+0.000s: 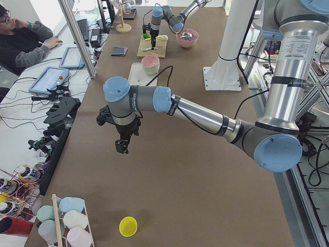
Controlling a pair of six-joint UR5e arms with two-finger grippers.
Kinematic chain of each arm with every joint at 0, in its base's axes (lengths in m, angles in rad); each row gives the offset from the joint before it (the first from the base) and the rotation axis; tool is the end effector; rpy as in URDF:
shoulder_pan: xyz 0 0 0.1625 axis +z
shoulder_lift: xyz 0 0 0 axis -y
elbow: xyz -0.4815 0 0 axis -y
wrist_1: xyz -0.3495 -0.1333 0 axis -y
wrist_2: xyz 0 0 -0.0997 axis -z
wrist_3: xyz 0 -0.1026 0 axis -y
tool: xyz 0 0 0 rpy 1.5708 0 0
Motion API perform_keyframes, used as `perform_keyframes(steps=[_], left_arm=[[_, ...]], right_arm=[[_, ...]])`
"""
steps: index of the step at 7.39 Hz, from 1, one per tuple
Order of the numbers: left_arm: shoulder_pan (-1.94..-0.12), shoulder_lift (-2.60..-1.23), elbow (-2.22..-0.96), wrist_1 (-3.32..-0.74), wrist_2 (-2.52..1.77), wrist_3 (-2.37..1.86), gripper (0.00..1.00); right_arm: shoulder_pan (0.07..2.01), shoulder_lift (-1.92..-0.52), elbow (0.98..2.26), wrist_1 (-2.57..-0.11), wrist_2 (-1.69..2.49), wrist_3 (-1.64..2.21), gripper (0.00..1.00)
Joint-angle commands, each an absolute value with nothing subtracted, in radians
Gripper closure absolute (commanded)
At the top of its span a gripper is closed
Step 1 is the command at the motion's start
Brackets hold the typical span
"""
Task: Stack pink bowl on green and place spoon
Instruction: 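Grasp the white ceramic spoon on the cutting board with the right gripper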
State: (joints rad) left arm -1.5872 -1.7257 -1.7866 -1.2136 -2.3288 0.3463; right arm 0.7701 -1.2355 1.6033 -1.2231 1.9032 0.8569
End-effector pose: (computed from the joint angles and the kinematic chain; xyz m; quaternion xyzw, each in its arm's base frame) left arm -0.0710 -0.4996 0.5848 0.0729 0.3628 0.1550 0.9160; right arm -0.3780 -0.5057 0.4993 0.1191 -0.3593 -0.0320 0.9250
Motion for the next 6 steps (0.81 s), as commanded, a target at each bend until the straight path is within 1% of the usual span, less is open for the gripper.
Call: perform_keyframes(steps=[1,2,3,4,5,6], left_arm=[[-1.588,-1.723,-1.786,-1.216,-2.33,0.347,0.01],[-1.588,-1.718,-1.786,-1.218,-2.33,0.347,0.01],[-1.588,-1.717,-1.786,-1.219,-2.33,0.347,0.01],[-1.588,-1.717,-1.787,-1.22,-2.33,0.347,0.01],[-1.588,-1.717,-1.787,-1.22,-2.33,0.347,0.01],[-1.588,-1.717,-1.787,-1.22,-2.33,0.347,0.01]], right_arm=[[0.762,-1.235,1.601,-1.223,1.901,0.853,0.41],[0.762,-1.235,1.601,-1.223,1.902,0.851,0.56],[0.762,-1.235,1.603,-1.223,1.902,0.851,0.68],[0.762,-1.235,1.603,-1.223,1.902,0.851,0.76],[0.764,-1.236,1.605,-1.223,1.902,0.851,0.92],[0.764,-1.235,1.608,-1.223,1.902,0.851,1.0]])
